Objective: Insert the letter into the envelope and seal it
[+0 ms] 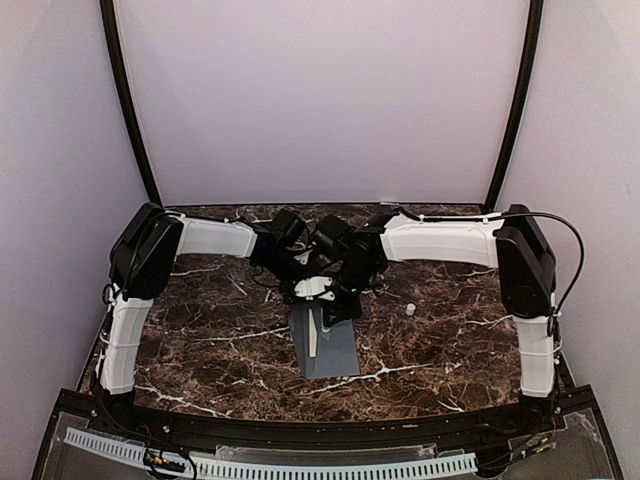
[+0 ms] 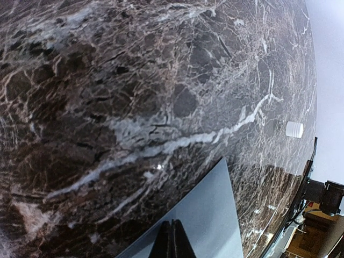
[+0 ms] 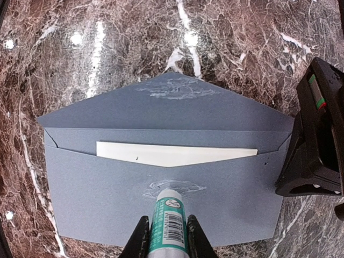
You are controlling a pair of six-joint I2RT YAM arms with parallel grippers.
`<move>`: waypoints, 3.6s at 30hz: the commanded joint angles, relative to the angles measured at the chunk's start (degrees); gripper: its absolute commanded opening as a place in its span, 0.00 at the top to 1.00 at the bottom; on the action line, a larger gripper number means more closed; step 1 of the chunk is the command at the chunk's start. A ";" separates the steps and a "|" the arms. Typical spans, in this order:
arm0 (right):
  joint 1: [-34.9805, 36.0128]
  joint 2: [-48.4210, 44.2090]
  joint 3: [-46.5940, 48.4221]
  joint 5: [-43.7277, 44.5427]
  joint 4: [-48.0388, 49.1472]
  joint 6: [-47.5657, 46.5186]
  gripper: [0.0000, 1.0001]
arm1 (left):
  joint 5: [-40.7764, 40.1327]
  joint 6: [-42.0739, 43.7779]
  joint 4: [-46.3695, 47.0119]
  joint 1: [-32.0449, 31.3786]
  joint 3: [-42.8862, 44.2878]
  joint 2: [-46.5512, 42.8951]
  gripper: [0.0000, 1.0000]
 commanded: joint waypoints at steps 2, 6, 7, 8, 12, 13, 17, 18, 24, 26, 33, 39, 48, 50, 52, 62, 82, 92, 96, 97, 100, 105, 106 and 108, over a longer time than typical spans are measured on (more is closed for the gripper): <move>0.56 2.61 2.01 1.51 0.79 0.82 1.00 | -0.01 -0.06 -2.38 0.01 0.87 0.98 1.00; 0.60 3.67 2.17 1.66 0.40 0.68 1.00 | -0.01 -0.01 -2.49 0.15 0.88 1.09 1.00; 0.65 4.13 2.41 1.16 -0.51 0.63 1.00 | -0.02 -0.01 -2.49 0.13 0.88 1.12 1.00; 0.67 4.48 2.75 0.61 -1.23 0.76 1.00 | -0.07 -0.01 -2.51 0.10 0.88 1.08 1.00; 0.76 4.22 2.28 -2.62 -3.05 1.01 1.00 | -0.38 0.07 -2.87 0.12 0.92 1.18 1.00; 0.83 3.94 1.78 -3.21 -3.16 1.01 1.00 | -0.42 0.03 -2.90 0.20 0.89 1.19 1.00; 1.10 2.77 -0.46 -4.39 -3.01 0.83 1.00 | -0.57 -0.09 -2.96 0.36 0.88 1.30 1.00; 1.21 2.59 -0.82 -4.56 -3.09 0.81 1.00 | -0.67 -0.10 -3.04 0.40 0.88 1.32 1.00; 1.79 2.10 -1.97 -5.18 -3.18 0.98 1.00 | -0.72 -0.10 -3.08 0.45 0.88 1.36 1.00; 1.79 2.17 -1.86 -4.79 -2.95 1.32 1.00 | -0.73 0.46 -3.59 0.46 1.29 1.29 1.00; 1.67 1.70 -2.01 -1.06 -1.53 2.22 1.00 | -1.02 3.84 -6.71 0.38 2.97 -1.69 1.00; 1.14 2.86 -0.81 1.28 -0.53 3.18 1.00 | -0.49 3.76 -7.25 0.32 2.44 -1.12 1.00; 0.89 3.75 0.16 1.81 -0.77 3.10 1.00 | -2.78 4.40 -11.24 -0.86 2.91 0.31 1.00; 0.78 3.93 0.41 2.00 -0.49 3.27 1.00 | -3.23 4.34 -12.18 -0.87 3.25 1.13 1.00; 0.61 4.25 0.98 2.26 -0.38 3.51 1.00 | -3.35 4.11 -12.45 -0.87 3.33 1.57 1.00; -1.41 6.48 3.84 3.20 -0.16 4.92 1.00 | -3.25 4.08 -12.64 -1.04 3.51 2.28 1.00; 2.50 4.18 0.65 -4.37 -7.55 1.44 1.00 | -4.20 3.90 -13.02 -0.76 3.85 2.85 1.00; 2.93 3.45 -0.04 -7.18 -9.41 1.24 1.00 | -4.26 3.86 -13.11 -0.51 3.87 3.18 1.00; 2.88 2.72 -0.38 -4.92 -6.61 2.58 1.00 | -4.17 3.77 -13.07 -0.56 3.87 3.32 1.00; 2.76 2.54 -0.52 -4.00 -5.22 3.19 1.00 | -4.07 3.86 -13.11 -0.53 3.87 3.34 1.00; 2.14 1.85 -0.94 -2.10 -1.01 4.46 1.00 | -3.86 3.92 -13.13 -0.56 3.87 3.43 1.00; 0.76 1.41 -0.62 0.35 2.43 5.82 1.00 | -3.32 3.94 -13.03 -0.53 3.87 3.43 1.00; 0.49 1.47 -0.40 0.48 2.65 5.91 1.00 | -3.22 3.94 -13.04 -0.57 3.87 3.48 1.00; -0.04 1.98 0.12 0.66 2.71 6.03 1.00 | -3.09 3.94 -13.00 -0.56 3.87 3.53 1.00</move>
